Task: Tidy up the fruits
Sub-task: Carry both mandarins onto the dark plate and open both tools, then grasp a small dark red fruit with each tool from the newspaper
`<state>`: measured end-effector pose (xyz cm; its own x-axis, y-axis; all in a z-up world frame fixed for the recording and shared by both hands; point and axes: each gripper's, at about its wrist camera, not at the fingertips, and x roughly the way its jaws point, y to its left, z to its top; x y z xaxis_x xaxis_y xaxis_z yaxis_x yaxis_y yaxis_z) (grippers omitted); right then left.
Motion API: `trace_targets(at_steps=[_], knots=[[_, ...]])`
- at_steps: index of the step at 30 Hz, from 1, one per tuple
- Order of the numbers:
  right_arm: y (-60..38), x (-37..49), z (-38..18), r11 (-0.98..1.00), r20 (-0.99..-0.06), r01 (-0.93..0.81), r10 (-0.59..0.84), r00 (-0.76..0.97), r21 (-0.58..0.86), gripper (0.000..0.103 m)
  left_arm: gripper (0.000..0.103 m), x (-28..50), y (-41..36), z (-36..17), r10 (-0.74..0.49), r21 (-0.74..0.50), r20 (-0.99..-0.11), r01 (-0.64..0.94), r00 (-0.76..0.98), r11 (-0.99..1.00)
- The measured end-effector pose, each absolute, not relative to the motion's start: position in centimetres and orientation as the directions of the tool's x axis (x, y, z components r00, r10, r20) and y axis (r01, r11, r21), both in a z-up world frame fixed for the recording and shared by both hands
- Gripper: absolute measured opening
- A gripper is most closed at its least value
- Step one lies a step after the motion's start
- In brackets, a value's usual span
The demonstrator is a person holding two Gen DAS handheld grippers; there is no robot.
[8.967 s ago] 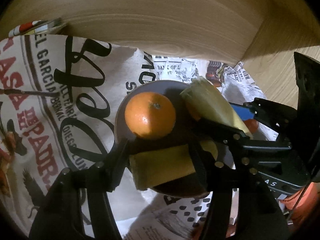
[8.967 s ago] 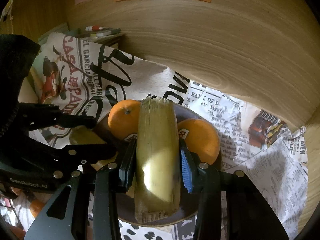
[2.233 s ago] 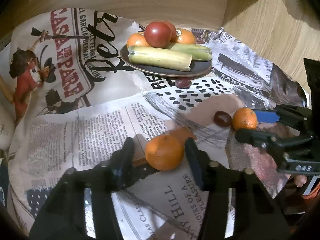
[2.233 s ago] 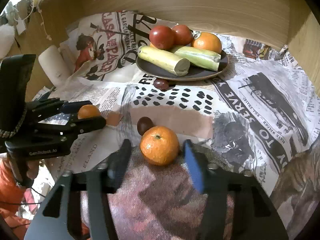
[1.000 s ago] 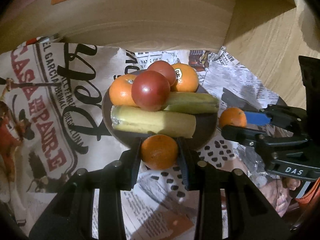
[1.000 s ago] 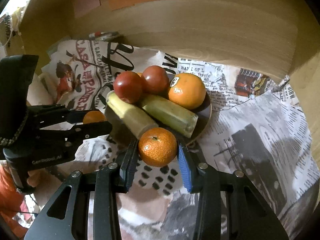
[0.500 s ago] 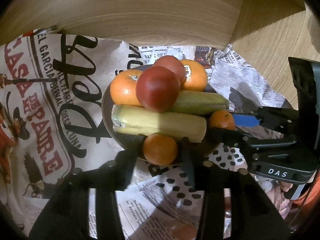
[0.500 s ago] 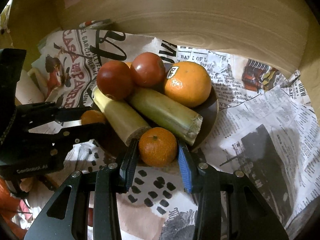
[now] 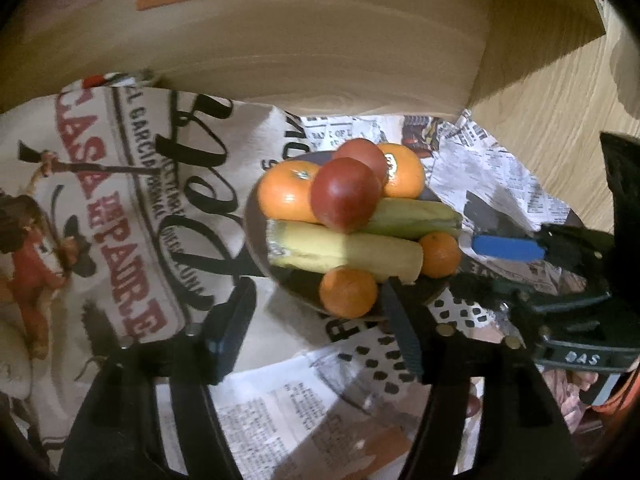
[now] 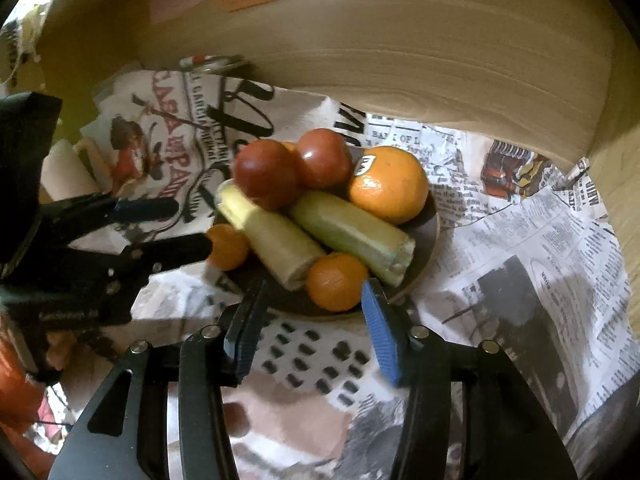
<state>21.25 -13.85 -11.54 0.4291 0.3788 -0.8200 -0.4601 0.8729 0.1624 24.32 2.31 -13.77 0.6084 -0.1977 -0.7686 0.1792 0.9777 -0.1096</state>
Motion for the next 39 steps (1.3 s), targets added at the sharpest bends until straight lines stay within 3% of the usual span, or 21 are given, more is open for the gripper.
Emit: trace_targets(at_steps=[24,34,39], knots=[[-9.5,20.5,-15.9,0.858,-0.894,-0.495,0.325,0.31,0.14,0.045,0.07,20.3,6.9,-15.0,-0.187,-0.123,-0.766,0.145,0.615,0.982],[-9.5,21.0,-16.2,0.867,-0.895,-0.48,0.312,0.319,0.132,0.019,0.07,20.2,6.1,-15.5,-0.204,-0.136,-0.772,0.157,0.602,0.978],[-10.0,20.2,-15.7,0.855,-0.886,-0.493,0.344,0.312,0.158,0.017,0.07,19.9,5.2,-15.3,-0.209,-0.131,-0.774,0.171,0.597,0.977]])
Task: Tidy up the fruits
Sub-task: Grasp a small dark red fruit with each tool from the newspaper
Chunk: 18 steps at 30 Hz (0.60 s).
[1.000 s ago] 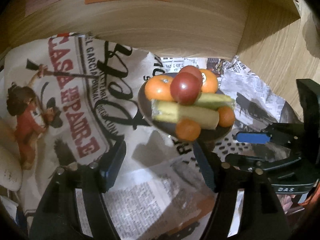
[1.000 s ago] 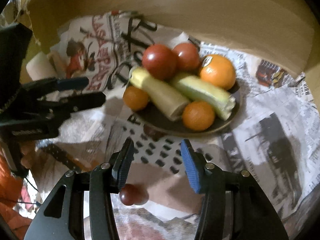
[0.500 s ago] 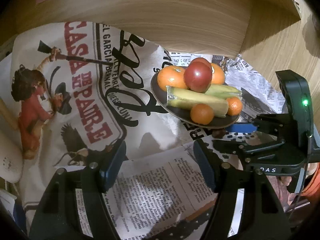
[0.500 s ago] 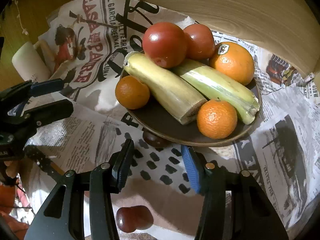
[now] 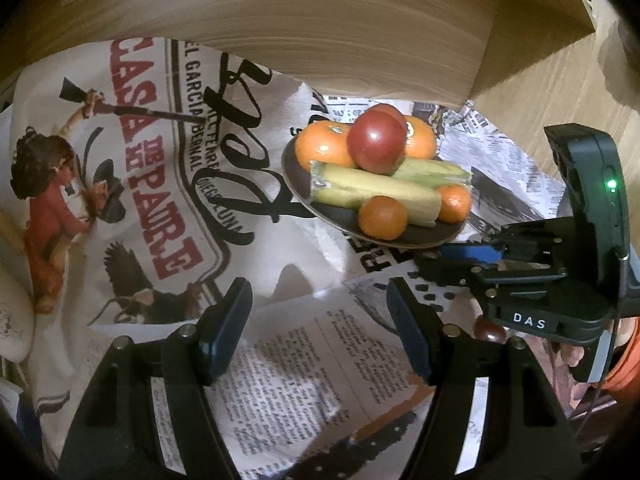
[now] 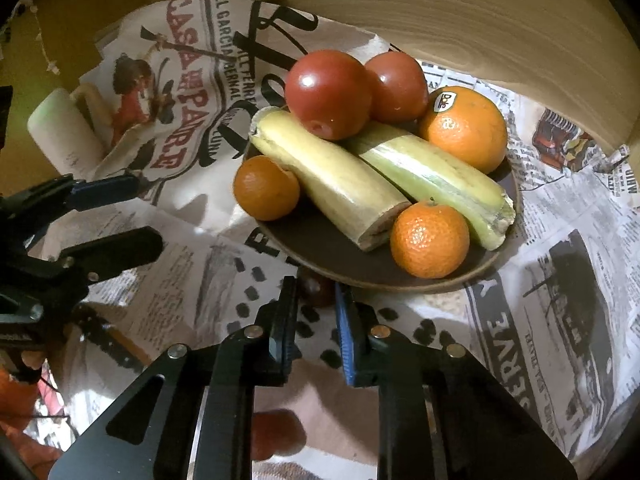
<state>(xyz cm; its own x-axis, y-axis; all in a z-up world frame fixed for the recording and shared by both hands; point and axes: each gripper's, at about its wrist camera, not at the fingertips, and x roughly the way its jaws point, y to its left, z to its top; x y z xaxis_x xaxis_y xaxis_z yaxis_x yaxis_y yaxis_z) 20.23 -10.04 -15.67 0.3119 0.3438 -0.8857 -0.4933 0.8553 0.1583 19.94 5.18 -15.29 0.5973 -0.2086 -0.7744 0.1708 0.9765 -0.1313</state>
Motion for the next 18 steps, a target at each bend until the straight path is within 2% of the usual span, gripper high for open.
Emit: trace_targets(at_steps=[18], knots=[[-15.9,14.1,-12.2,0.89,-0.838,-0.433,0.341,0.426,0.142,0.017,0.07,16.5,-2.8,-15.7,-0.308,-0.171,-0.793,0.294,0.525,0.94]])
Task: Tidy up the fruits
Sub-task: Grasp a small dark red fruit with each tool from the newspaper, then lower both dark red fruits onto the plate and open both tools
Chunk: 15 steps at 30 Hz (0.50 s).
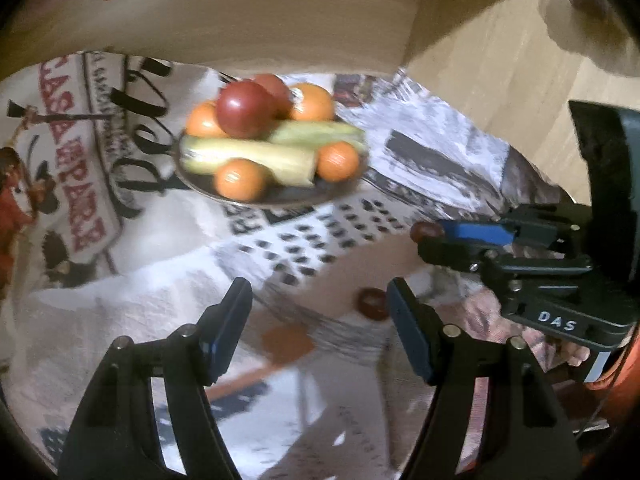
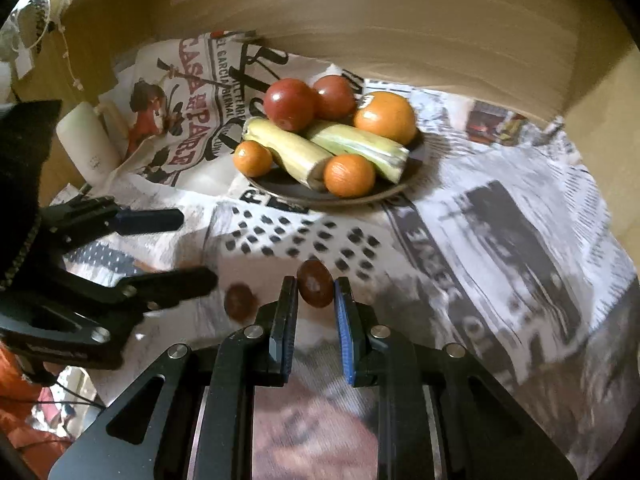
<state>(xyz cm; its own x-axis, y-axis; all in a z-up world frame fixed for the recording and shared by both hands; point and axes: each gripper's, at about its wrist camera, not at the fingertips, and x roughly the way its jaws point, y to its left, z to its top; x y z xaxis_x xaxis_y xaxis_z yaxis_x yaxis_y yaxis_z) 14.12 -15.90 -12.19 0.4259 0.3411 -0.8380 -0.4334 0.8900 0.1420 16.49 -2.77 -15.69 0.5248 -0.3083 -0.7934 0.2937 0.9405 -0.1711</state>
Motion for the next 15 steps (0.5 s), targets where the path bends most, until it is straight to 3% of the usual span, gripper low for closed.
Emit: trace_targets(at_steps=[4,6,8,12,15], knots=[[-17.1,13.2,-12.0,0.896,-0.83,-0.417,0.346,0.438,0.153,0.017,0.069,15.9,-4.8,-16.7,-0.31,-0.165,-0.807,0.312,0.502,0.936],[-17.8,12.8,-12.0,0.898,-0.826,-0.409,0.349,0.442,0.16,0.017,0.063,15.8,-5.6,-17.2,-0.302,-0.154,-0.812,0.315,0.499,0.937],[-18.3,12.5,-11.9,0.899,-0.823,-0.405,0.353,0.445,0.166,0.017,0.053,15.9,-6.1,-17.5,-0.302,-0.155,-0.819,0.317,0.488,0.935],[-18.8,12.2,-11.8,0.899,-0.816,-0.402,0.36,0.451,0.174,0.017,0.043,16.2,-6.3,-17.6,-0.283,-0.134,-0.817,0.312,0.503,0.941],[-18.8,12.3,-11.6,0.897,-0.812,-0.405,0.365,0.456,0.175,0.017,0.027,16.4,-6.2,-17.6,-0.286,-0.138,-0.816,0.312,0.502,0.94]])
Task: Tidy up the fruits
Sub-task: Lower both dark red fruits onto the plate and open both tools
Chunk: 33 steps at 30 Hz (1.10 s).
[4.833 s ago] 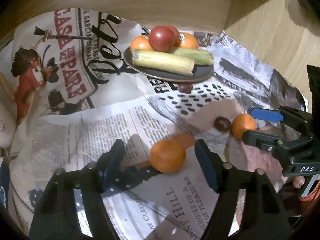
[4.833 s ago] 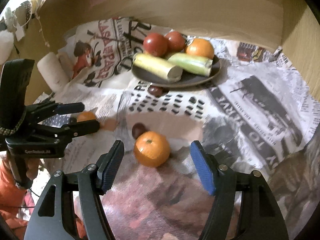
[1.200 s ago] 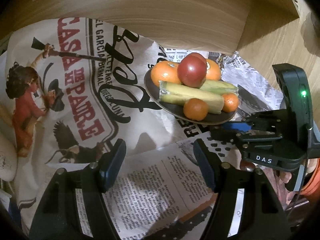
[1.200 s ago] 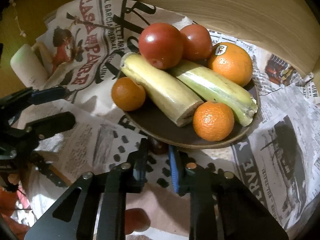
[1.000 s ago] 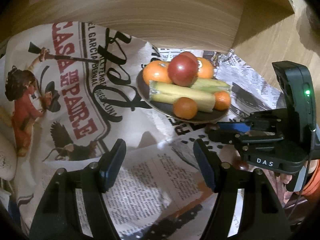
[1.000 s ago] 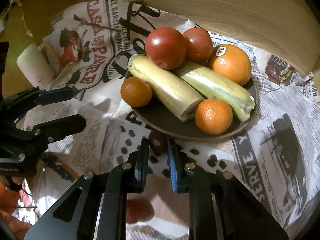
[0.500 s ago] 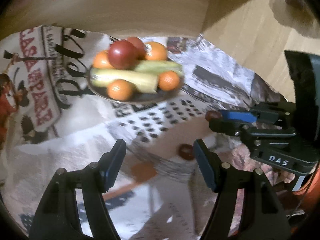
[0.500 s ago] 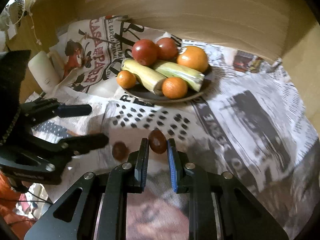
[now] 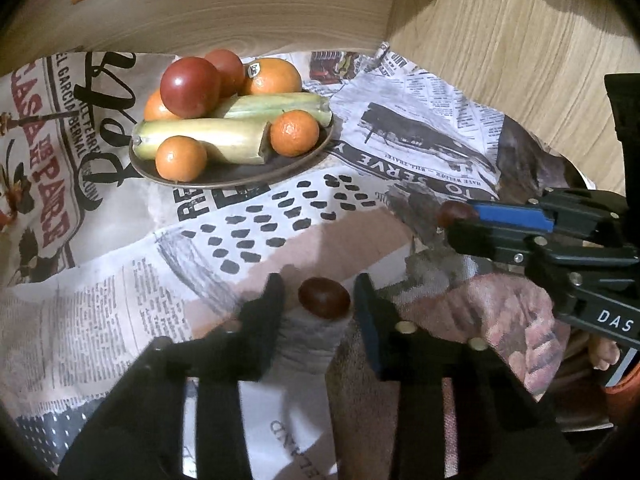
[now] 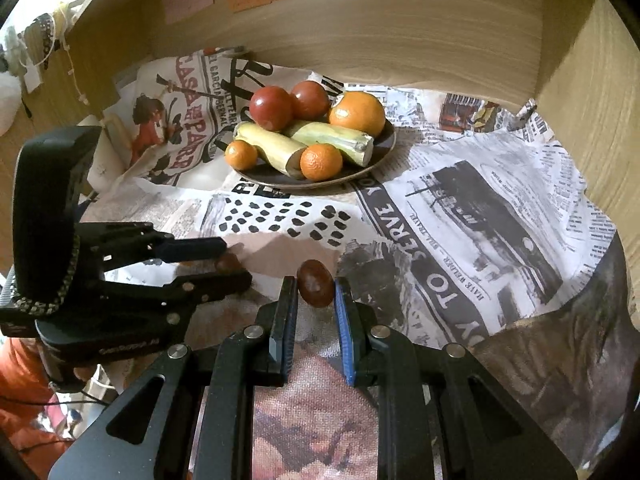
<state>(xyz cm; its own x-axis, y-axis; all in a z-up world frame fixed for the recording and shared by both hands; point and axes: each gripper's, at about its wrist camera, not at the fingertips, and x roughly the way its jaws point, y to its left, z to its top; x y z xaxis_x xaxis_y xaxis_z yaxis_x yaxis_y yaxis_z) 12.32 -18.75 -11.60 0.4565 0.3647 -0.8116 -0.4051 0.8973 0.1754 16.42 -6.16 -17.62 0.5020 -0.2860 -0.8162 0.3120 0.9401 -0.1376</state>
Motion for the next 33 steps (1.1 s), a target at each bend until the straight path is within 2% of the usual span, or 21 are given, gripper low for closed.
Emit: trace_targets(at_steps=[1,23,33], knots=[[-18.7,12.4,-11.5,0.896,-0.81,-0.407,0.367,0.458,0.176,0.017,0.024,16.5,-6.1,-17.6,-0.289,-0.141,-0.818,0.313,0.498,0.939],[-15.2,18.8,-9.6,0.863,-0.774,-0.478,0.412,0.481,0.162,0.017,0.024,22.2,-0.8,-12.7,-0.267,-0.148,-0.76,0.241,0.593,0.959],[-13.1,22.9,-10.5,0.844,-0.794,-0.515,0.413,0.446,0.149,0.017,0.024,25.6,0.7,-13.6,-0.25,-0.15,-0.768,0.213,0.59,0.965]])
